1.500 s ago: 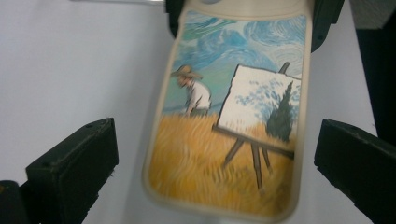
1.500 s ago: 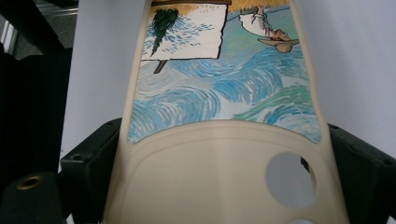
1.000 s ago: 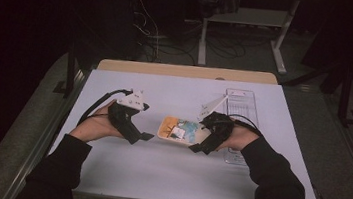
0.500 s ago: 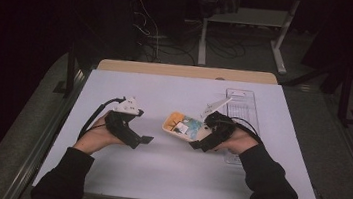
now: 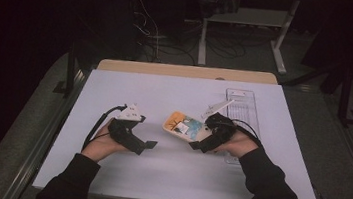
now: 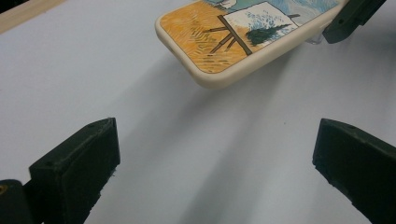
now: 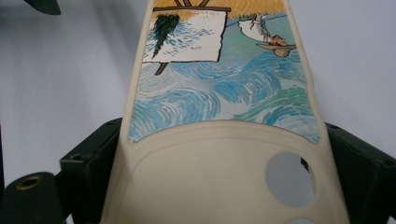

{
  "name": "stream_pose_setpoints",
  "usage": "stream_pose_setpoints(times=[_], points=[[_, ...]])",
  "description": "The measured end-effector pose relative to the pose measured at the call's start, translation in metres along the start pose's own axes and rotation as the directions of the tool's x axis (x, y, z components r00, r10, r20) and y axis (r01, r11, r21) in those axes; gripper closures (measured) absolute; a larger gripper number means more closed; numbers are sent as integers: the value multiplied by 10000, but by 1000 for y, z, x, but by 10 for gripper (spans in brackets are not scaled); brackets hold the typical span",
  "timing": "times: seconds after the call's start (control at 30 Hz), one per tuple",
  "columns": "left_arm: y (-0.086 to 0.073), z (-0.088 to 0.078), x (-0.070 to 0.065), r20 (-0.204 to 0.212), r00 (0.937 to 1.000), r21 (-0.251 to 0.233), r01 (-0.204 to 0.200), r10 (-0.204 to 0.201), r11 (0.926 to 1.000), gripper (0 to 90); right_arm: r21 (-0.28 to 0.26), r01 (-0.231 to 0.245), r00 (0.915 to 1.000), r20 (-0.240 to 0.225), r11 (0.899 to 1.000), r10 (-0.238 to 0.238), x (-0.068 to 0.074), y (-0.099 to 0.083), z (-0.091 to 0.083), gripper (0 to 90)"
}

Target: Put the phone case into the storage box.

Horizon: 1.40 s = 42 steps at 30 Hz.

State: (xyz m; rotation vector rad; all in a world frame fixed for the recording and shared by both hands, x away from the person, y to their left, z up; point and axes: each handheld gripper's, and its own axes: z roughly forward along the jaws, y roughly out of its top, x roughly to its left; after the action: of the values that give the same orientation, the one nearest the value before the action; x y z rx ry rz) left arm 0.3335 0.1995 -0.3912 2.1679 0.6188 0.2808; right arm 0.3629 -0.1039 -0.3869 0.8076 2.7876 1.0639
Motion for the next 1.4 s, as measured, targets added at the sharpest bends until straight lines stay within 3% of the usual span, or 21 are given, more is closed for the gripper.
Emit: stream_pose_setpoints(times=[0.07,0.17,0.23,0.4,0.63,0.7,0.8,1.0,1.1,1.13,1.23,1.4], points=[[0,0,-1,-55,10000,32,-20,20,10000,2,-17,224,9997,19,9997,-224,-1,-1,0,88],[-2,0,-1,-107,9998,107,-164,165,9998,2,-14,185,9998,-6,9998,-185,-1,-1,1,88],[-4,1,-2,-100,9999,-75,79,-80,9999,2,-19,146,9999,-19,9999,-146,-1,-1,1,88],[-4,3,-4,-120,9999,-95,-27,26,10000,2,57,90,10000,-10,9999,-90,1,-1,4,88],[-1,8,-9,-275,9990,-83,-362,359,9993,2,24,119,9999,3,9999,-119,2,0,5,88],[0,8,-10,-383,9969,26,-683,684,9977,2,2,-11,10000,-16,10000,11,3,0,5,88],[0,10,-12,-430,9953,-94,-867,862,9962,2,-5,-78,10000,-61,10000,78,3,0,5,88],[0,11,-14,-812,9830,-110,-1663,1648,9860,2,-20,-195,9997,-150,9998,195,4,1,5,88],[-1,12,-16,-905,9813,-192,-1722,1698,9849,3,-31,-220,9996,-161,9998,220,4,1,5,88],[-1,12,-15,-961,9766,-9,-1932,1922,9812,2,-16,-181,9997,-143,9998,181,3,1,5,88],[-1,12,-17,-1038,9729,30,-2074,2066,9782,2,6,-30,10000,-81,10000,30,3,0,6,88],[-1,13,-18,-1319,9570,227,-2576,2583,9660,2,11,-73,9999,-109,10000,73,3,0,6,88]])
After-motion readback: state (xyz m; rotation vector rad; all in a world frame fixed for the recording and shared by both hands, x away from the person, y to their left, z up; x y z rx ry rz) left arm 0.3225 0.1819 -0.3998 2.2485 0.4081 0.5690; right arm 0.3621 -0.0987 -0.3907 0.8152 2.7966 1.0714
